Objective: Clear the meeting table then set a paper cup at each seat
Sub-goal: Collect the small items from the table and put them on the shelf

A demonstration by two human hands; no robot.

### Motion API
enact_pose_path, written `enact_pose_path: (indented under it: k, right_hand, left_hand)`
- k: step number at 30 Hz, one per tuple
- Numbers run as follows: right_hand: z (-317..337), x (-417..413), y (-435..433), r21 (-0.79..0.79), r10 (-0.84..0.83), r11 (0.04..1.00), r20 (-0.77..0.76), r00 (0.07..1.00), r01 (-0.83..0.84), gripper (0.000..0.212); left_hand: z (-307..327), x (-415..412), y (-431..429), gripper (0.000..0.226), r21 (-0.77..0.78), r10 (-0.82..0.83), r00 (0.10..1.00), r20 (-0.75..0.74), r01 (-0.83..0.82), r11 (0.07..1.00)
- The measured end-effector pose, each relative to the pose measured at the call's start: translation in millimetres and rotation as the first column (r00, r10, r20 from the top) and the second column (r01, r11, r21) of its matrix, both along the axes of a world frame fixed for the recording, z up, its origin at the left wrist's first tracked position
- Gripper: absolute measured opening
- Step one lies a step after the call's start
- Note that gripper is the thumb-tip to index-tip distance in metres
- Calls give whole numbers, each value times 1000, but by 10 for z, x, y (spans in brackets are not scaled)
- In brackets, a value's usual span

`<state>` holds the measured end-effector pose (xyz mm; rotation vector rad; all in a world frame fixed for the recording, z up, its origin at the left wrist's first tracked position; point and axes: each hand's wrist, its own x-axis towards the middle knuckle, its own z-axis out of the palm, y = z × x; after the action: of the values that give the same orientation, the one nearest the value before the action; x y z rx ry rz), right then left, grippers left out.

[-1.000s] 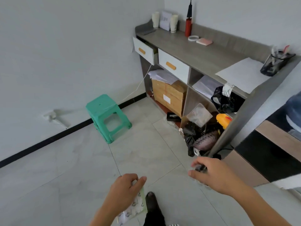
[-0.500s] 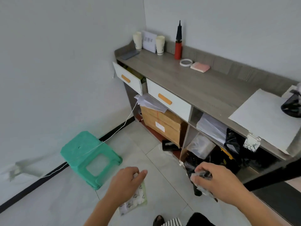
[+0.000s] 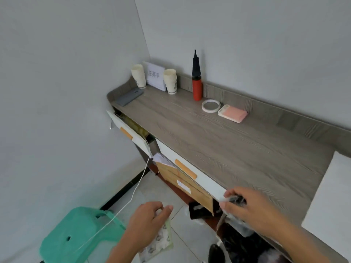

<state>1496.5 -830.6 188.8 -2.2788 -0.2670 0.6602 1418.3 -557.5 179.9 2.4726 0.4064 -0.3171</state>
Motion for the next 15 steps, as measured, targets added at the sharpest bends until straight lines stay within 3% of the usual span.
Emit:
enact_pose_path:
  k: [4, 8, 15]
  right_hand:
    - [55, 657, 257, -24, 108, 994, 25, 994, -107, 29]
    - [-15, 1151, 338, -8, 72, 997, -12, 997, -72, 29]
    - [-258, 1711, 321, 23, -221, 975, -38, 974, 222, 29]
  left_hand:
    - [-52, 548, 167, 49, -31, 37, 999, 21, -37, 999]
    - [-124, 1022, 275, 49, -55, -16, 1000, 5, 16, 998]
    - [-36, 2320, 492, 51, -203, -105, 994, 37, 110, 973]
